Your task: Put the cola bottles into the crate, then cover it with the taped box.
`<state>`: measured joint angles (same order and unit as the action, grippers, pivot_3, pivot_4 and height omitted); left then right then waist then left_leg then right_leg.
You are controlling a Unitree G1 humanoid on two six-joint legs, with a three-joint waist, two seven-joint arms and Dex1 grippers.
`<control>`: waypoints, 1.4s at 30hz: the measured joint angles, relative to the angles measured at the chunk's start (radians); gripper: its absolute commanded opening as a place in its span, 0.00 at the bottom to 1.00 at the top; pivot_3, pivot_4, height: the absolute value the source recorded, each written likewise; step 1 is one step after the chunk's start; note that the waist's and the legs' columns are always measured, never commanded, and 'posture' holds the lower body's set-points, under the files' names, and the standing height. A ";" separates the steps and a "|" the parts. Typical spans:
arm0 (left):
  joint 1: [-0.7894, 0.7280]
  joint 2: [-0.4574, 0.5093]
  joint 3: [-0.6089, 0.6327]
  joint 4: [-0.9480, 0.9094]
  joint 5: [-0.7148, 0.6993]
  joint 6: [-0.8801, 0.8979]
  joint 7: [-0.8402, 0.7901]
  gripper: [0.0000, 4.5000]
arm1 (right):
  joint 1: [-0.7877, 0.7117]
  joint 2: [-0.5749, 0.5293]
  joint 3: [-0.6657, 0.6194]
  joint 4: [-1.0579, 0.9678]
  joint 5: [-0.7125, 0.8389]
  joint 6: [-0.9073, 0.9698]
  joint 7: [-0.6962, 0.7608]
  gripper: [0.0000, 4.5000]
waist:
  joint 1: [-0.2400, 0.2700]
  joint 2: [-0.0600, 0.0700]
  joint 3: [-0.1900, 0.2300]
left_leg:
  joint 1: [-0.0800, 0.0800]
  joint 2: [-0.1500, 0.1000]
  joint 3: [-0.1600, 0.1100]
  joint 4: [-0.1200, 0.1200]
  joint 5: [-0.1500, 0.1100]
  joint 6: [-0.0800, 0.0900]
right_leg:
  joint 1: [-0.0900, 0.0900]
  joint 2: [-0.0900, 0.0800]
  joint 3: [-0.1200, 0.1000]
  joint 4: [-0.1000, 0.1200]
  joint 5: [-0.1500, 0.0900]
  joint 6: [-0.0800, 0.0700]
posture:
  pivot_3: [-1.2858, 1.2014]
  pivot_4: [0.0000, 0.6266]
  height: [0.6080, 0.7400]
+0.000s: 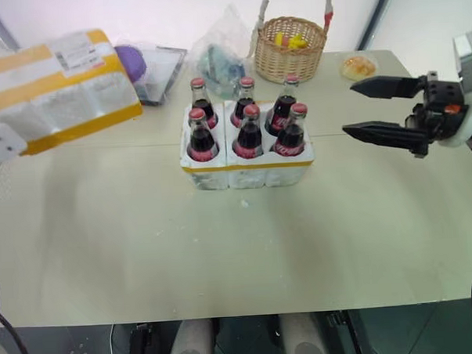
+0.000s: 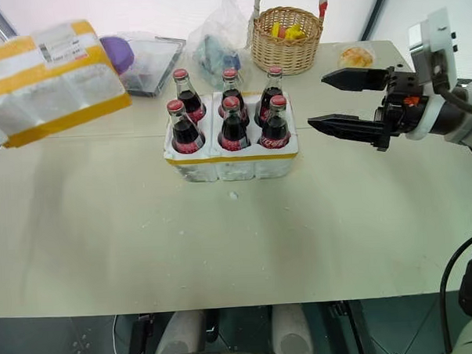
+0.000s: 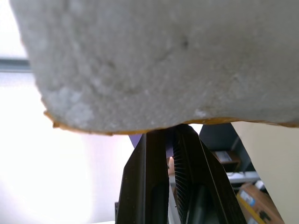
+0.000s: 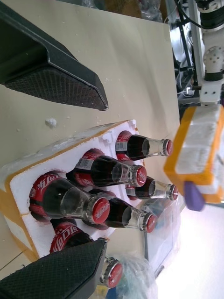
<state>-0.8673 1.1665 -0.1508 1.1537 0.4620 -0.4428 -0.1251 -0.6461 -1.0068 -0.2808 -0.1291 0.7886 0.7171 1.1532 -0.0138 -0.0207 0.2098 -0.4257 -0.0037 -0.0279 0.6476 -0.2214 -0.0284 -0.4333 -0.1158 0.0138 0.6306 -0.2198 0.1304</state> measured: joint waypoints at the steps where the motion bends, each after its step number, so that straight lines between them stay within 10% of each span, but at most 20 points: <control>1: -0.005 0.000 0.009 -0.013 -0.011 0.000 -0.014 0.01 | 0.000 0.001 0.001 0.002 -0.001 -0.004 0.001 1.00 | -0.001 0.000 0.000 | 0.000 0.000 0.000 0.000 0.000 0.000 | 0.000 0.000 0.000 0.000 0.000 0.000 | 0.52 0.24 0.98; 11: -0.050 0.002 0.073 -0.328 -0.146 0.066 -0.295 0.01 | 0.055 0.005 0.002 0.018 -0.037 -0.035 0.021 1.00 | 0.002 0.000 0.000 | -0.001 0.000 0.000 0.001 0.000 0.000 | 0.001 0.000 0.000 0.000 0.000 0.000 | 0.52 0.24 0.98; 25: 0.031 -0.013 0.123 -1.176 -0.233 0.666 -0.682 0.01 | 0.090 0.042 0.002 0.019 -0.059 -0.065 0.009 1.00 | -0.005 0.000 0.000 | 0.000 0.000 -0.001 0.001 0.000 0.000 | 0.001 0.001 0.001 0.000 0.000 0.000 | 0.52 0.24 0.98; 42: -0.071 -0.153 -0.084 -1.370 -0.100 0.827 -0.833 0.01 | 0.186 0.080 -0.035 -0.028 -0.048 -0.069 -0.062 1.00 | -0.003 -0.001 0.000 | 0.000 0.000 -0.003 0.002 0.000 0.001 | 0.002 0.003 0.001 0.000 0.000 0.000 | 0.52 0.24 0.98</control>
<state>-0.9378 1.0138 -0.2350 -0.2159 0.3618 0.3843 -0.9577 -0.4603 -0.9264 -0.3162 -0.1567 0.7406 0.6477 1.0911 -0.0167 -0.0213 0.2102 -0.4255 -0.0038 -0.0308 0.6495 -0.2214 -0.0274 -0.4310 -0.1130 0.0150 0.6305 -0.2200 0.1308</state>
